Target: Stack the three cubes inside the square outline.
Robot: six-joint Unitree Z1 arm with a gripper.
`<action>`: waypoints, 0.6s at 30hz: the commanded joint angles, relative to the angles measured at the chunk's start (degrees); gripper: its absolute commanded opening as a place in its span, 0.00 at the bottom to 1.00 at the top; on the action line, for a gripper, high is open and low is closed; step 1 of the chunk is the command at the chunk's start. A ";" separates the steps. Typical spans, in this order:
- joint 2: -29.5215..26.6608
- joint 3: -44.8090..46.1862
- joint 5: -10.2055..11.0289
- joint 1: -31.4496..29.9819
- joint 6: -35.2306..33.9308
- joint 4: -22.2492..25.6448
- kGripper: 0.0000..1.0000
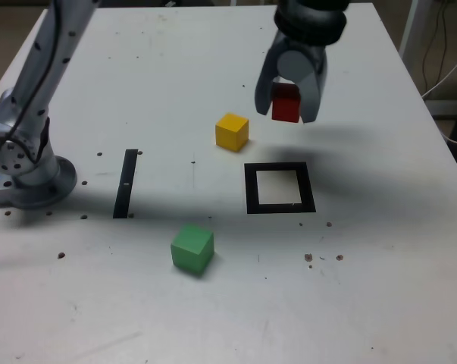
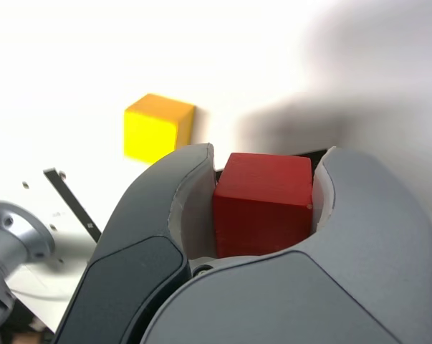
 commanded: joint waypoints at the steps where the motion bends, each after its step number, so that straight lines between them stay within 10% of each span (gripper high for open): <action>1: -1.27 1.73 -0.79 -0.22 -1.80 -0.46 0.38; 18: -3.80 10.87 -7.03 -4.43 -12.88 -7.94 0.38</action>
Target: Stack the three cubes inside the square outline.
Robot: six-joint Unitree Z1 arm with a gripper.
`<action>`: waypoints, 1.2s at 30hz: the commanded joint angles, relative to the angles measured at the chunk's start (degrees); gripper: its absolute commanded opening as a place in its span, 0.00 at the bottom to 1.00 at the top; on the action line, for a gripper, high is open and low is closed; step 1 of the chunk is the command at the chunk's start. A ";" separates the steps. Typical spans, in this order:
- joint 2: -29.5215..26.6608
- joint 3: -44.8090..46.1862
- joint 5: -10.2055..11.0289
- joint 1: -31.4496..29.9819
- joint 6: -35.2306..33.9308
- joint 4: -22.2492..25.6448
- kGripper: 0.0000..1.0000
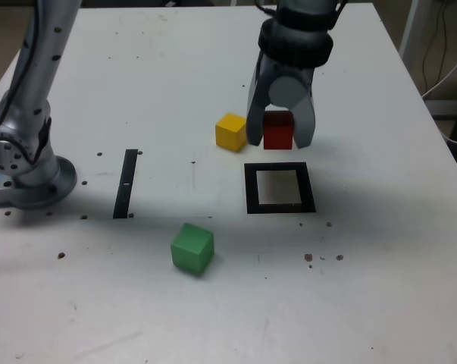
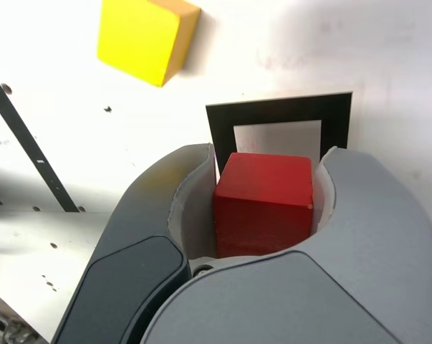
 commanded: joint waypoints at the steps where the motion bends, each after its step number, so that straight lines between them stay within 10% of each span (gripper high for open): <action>1: -0.31 0.83 -0.47 -0.87 -0.70 -1.19 0.38; 27: 2.83 11.54 -3.92 -3.12 -2.66 -14.42 0.40; 36: 3.10 12.94 -3.90 -3.12 -2.66 -15.41 0.96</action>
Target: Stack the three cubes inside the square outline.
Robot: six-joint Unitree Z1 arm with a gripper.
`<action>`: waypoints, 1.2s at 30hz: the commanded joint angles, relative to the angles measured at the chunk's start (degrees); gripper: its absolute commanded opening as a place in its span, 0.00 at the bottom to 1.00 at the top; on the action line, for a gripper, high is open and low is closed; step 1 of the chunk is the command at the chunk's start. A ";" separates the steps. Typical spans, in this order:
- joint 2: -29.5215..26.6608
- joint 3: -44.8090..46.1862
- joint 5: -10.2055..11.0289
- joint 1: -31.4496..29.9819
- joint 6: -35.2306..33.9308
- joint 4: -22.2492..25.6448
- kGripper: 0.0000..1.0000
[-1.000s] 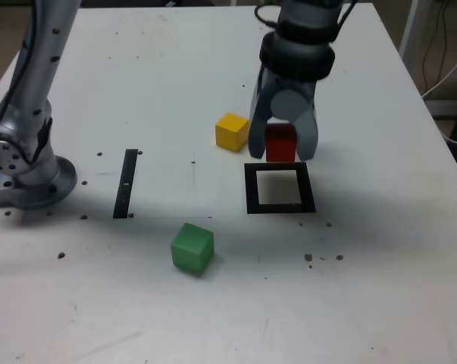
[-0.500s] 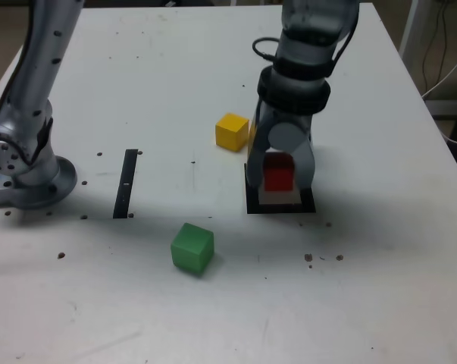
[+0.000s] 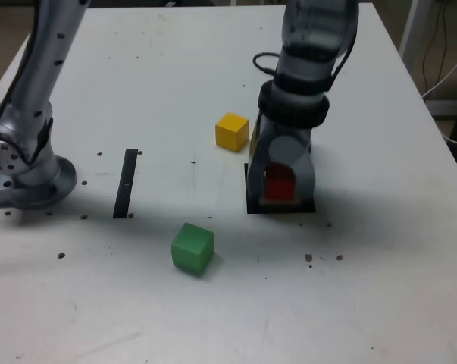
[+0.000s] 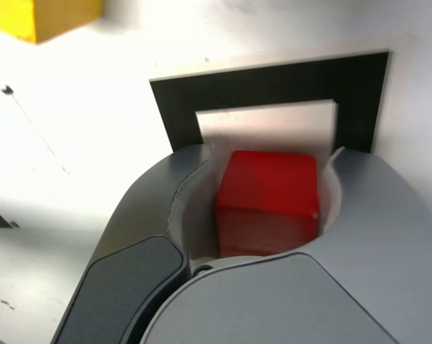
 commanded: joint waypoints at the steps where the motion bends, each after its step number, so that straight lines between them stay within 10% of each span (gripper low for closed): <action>1: -0.09 0.27 0.04 -0.06 -0.12 -0.07 0.96; 20: -9.44 2.37 5.54 0.97 -1.84 4.84 0.99; 36: -13.59 2.01 8.40 13.30 7.45 9.77 0.99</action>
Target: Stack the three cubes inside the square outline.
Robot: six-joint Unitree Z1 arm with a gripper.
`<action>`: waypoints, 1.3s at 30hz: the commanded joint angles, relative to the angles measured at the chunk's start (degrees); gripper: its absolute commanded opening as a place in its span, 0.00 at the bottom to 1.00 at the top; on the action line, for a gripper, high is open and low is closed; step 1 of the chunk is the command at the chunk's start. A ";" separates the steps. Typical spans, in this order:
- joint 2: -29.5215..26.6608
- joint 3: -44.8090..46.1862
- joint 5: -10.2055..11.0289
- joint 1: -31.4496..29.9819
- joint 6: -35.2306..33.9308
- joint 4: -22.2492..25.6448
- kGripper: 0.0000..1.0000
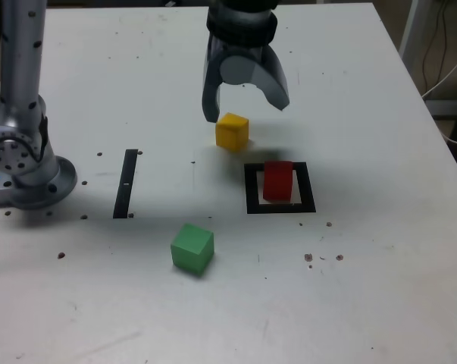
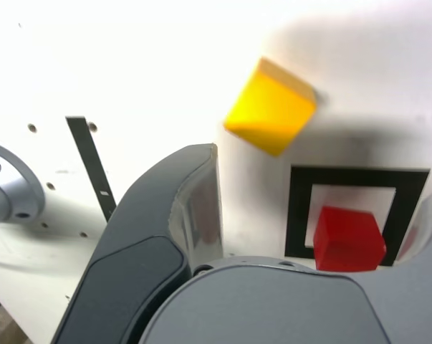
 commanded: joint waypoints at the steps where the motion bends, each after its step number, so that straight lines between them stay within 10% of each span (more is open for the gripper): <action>1: -0.20 -0.55 0.40 1.99 2.08 0.16 0.99; 27: 0.63 -1.57 5.22 6.87 31.37 -2.72 0.99; 39: 0.44 -0.08 6.08 6.87 33.73 -4.23 0.99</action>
